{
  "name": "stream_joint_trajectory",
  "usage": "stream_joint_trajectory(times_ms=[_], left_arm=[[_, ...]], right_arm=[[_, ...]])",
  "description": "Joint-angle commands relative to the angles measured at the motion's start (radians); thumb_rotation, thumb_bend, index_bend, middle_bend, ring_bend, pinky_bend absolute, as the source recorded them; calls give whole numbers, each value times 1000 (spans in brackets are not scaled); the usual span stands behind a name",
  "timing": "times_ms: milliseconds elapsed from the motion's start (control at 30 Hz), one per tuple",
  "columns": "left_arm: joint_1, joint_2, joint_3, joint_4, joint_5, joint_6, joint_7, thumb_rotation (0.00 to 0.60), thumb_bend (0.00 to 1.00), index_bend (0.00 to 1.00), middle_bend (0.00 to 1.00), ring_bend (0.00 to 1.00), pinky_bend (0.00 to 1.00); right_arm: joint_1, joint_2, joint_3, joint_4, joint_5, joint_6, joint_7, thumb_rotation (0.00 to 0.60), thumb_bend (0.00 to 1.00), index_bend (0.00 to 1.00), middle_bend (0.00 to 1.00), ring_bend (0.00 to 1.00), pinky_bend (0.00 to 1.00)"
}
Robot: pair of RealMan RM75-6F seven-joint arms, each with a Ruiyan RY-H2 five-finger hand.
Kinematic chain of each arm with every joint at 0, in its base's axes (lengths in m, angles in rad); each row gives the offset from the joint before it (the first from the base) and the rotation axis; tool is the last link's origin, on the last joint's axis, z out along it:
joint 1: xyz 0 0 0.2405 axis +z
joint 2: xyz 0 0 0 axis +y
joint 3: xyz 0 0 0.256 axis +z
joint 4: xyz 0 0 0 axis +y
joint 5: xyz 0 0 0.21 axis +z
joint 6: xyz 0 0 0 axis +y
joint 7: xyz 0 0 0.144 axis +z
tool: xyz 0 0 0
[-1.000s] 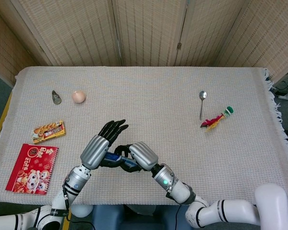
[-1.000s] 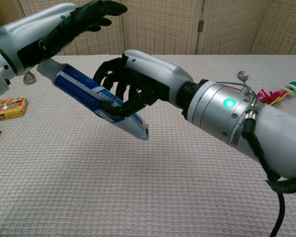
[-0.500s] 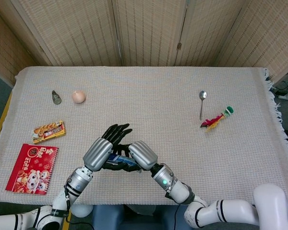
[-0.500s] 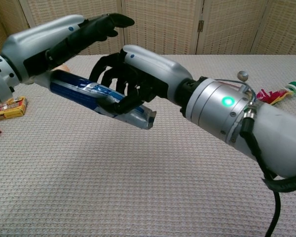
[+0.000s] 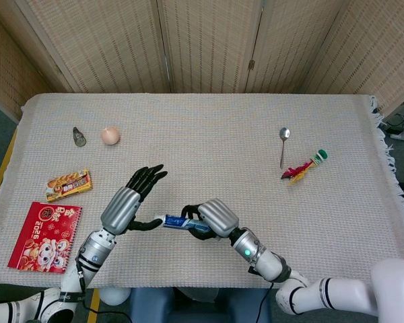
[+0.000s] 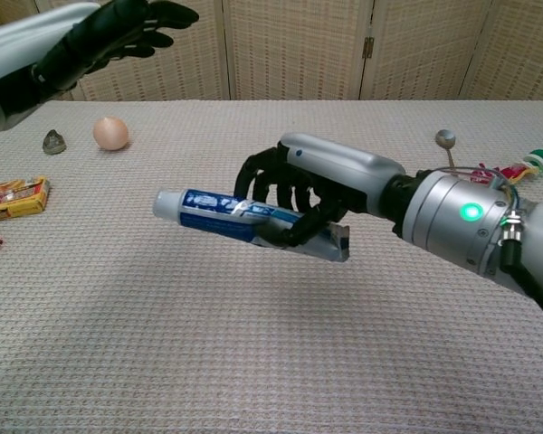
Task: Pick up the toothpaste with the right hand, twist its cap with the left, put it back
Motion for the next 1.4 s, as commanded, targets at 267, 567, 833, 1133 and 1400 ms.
stream_joint_trajectory(times_ms=[267, 567, 833, 1133, 1400], left_arm=[[32, 29, 16, 46, -47, 1, -4, 0, 90, 35, 50, 2, 0], [75, 62, 17, 100, -102, 23, 6, 0, 93, 20, 50, 5, 0], [136, 101, 14, 147, -157, 77, 26, 132, 96, 30, 50, 17, 0], [231, 168, 39, 157, -196, 140, 46, 600, 155, 55, 51, 41, 0], [320, 177, 100, 149, -148, 231, 93, 600, 157, 70, 62, 51, 0]], right_arm=[[38, 123, -32, -19, 197, -128, -336, 600, 843, 386, 368, 432, 413], [17, 252, -27, -149, 287, -66, -427, 600, 755, 0, 13, 133, 159], [-110, 391, -36, -250, 193, 138, -373, 600, 754, 12, 144, 236, 201], [-302, 506, -101, -265, 55, 368, -264, 600, 754, 152, 232, 293, 235], [-442, 521, -165, -208, -16, 480, -165, 600, 755, 158, 233, 292, 235]])
